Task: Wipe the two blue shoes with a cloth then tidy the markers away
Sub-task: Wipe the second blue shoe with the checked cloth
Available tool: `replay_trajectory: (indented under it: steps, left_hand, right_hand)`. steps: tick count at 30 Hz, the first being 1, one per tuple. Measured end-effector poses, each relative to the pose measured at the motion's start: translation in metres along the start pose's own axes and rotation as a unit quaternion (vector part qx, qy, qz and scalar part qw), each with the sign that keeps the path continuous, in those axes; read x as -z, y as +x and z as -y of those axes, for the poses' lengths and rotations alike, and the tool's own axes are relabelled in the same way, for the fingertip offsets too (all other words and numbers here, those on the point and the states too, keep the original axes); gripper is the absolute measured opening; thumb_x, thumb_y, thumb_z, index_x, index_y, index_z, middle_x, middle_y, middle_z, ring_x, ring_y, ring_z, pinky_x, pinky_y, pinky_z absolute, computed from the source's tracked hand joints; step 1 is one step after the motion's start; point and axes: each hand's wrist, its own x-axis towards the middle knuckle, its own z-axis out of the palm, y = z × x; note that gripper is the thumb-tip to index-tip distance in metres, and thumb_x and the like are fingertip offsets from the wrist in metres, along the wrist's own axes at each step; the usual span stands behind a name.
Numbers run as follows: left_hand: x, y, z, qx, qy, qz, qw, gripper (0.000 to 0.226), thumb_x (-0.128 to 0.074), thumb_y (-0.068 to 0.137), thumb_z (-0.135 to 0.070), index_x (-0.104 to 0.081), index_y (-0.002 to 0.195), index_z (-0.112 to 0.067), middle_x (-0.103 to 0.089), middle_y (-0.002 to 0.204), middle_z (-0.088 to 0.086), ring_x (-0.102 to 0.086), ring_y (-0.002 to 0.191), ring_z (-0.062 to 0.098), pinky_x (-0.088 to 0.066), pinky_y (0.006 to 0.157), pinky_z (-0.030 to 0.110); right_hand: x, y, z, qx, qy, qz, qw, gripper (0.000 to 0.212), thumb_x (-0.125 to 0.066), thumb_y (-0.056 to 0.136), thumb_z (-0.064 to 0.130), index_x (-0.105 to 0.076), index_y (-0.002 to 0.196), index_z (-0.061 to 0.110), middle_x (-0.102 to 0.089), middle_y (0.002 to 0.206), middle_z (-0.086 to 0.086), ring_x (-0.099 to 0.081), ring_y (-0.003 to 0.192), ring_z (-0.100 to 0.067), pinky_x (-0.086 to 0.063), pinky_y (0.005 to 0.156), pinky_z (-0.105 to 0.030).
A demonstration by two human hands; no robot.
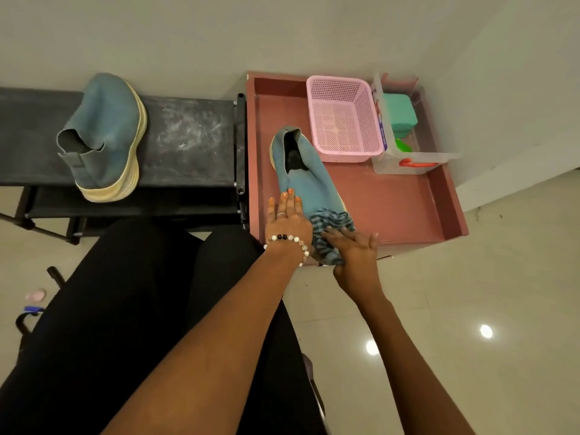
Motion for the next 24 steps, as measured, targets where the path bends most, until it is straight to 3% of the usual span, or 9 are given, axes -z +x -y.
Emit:
replay_trajectory:
  steps: [3, 5, 7, 11, 14, 18, 19, 21, 24]
  left_hand:
    - [0.000, 0.000, 0.003, -0.004, -0.006, 0.002, 1.000, 0.067, -0.031, 0.100, -0.021, 0.011, 0.148, 0.002, 0.019, 0.156, 0.019, 0.014, 0.146, 0.030, 0.008, 0.117, 0.049]
    - [-0.001, 0.001, 0.004, -0.007, -0.017, 0.012, 1.000, 0.080, -0.041, 0.099, -0.033, 0.012, 0.148, 0.001, 0.021, 0.156, 0.018, 0.015, 0.146, 0.029, 0.007, 0.117, 0.050]
    - [0.000, 0.004, 0.005, -0.008, -0.017, 0.029, 0.999, 0.095, -0.046, 0.094, -0.050, 0.014, 0.148, 0.000, 0.022, 0.155, 0.017, 0.017, 0.145, 0.029, 0.008, 0.117, 0.051]
    - [0.002, 0.004, 0.003, -0.014, -0.025, 0.056, 0.998, 0.123, -0.057, 0.076, -0.071, 0.016, 0.148, -0.004, 0.021, 0.156, 0.015, 0.019, 0.145, 0.027, 0.011, 0.115, 0.052]
    - [0.003, 0.003, 0.003, -0.011, -0.022, 0.050, 0.998, 0.115, -0.055, 0.081, -0.067, 0.013, 0.149, -0.004, 0.019, 0.157, 0.015, 0.017, 0.146, 0.027, 0.011, 0.116, 0.053]
    - [0.004, -0.001, 0.003, -0.003, 0.005, 0.035, 0.999, 0.089, -0.047, 0.096, -0.041, 0.012, 0.148, 0.001, 0.018, 0.156, 0.018, 0.014, 0.146, 0.029, 0.008, 0.117, 0.052]
    - [0.004, -0.001, 0.003, 0.000, 0.013, 0.030, 0.999, 0.080, -0.041, 0.099, -0.033, 0.012, 0.148, 0.002, 0.018, 0.156, 0.018, 0.014, 0.146, 0.029, 0.008, 0.117, 0.052]
    - [0.003, 0.000, 0.002, 0.004, 0.016, 0.023, 1.000, 0.068, -0.028, 0.103, -0.028, 0.012, 0.148, 0.002, 0.020, 0.156, 0.018, 0.015, 0.146, 0.029, 0.009, 0.117, 0.051]
    - [0.002, 0.000, 0.003, 0.003, 0.017, 0.023, 1.000, 0.069, -0.027, 0.103, -0.033, 0.013, 0.148, 0.001, 0.021, 0.156, 0.016, 0.016, 0.146, 0.028, 0.011, 0.116, 0.050]
  right_hand:
    - [0.002, 0.020, 0.002, 0.042, -0.028, 0.036, 0.998, 0.051, -0.062, 0.067, 0.015, -0.065, 0.117, 0.008, -0.063, 0.123, -0.012, -0.053, 0.117, -0.039, -0.020, 0.105, -0.068]
    - [0.003, 0.050, 0.006, 0.064, -0.069, 0.082, 0.992, 0.064, -0.067, 0.074, 0.027, -0.051, 0.133, 0.007, -0.045, 0.142, -0.013, -0.033, 0.135, -0.036, -0.007, 0.111, -0.059]
    - [-0.002, 0.085, 0.012, 0.080, -0.106, 0.087, 0.987, 0.067, -0.056, 0.086, 0.022, -0.029, 0.146, 0.007, -0.023, 0.155, -0.010, -0.011, 0.144, -0.029, 0.005, 0.114, -0.048]
    - [-0.011, 0.124, 0.021, 0.093, -0.145, 0.068, 0.983, 0.061, -0.040, 0.096, 0.025, -0.016, 0.149, 0.009, -0.015, 0.157, -0.007, -0.004, 0.146, -0.024, 0.007, 0.115, -0.044]
    - [-0.011, 0.106, 0.011, 0.116, -0.096, 0.057, 0.987, 0.062, -0.043, 0.090, 0.018, -0.022, 0.148, 0.006, -0.022, 0.155, -0.011, -0.012, 0.144, -0.029, -0.003, 0.116, -0.045]
    - [-0.007, 0.050, 0.001, 0.112, -0.009, 0.034, 0.993, 0.066, -0.061, 0.068, 0.023, -0.054, 0.128, -0.002, -0.054, 0.131, -0.021, -0.048, 0.123, -0.042, -0.041, 0.100, -0.055]
    - [-0.003, 0.036, 0.003, 0.093, 0.000, 0.028, 0.995, 0.060, -0.057, 0.069, 0.026, -0.058, 0.124, 0.000, -0.059, 0.127, -0.019, -0.053, 0.119, -0.041, -0.043, 0.098, -0.054]
    - [0.001, 0.010, 0.008, 0.054, 0.032, 0.003, 0.998, 0.055, -0.049, 0.068, 0.012, -0.062, 0.121, 0.004, -0.063, 0.121, -0.016, -0.057, 0.115, -0.037, -0.046, 0.097, -0.050]
    - [0.014, -0.023, 0.014, -0.020, 0.154, -0.028, 0.988, 0.057, -0.047, 0.063, -0.009, -0.068, 0.113, 0.008, -0.067, 0.110, -0.009, -0.062, 0.101, -0.025, -0.050, 0.088, -0.031]
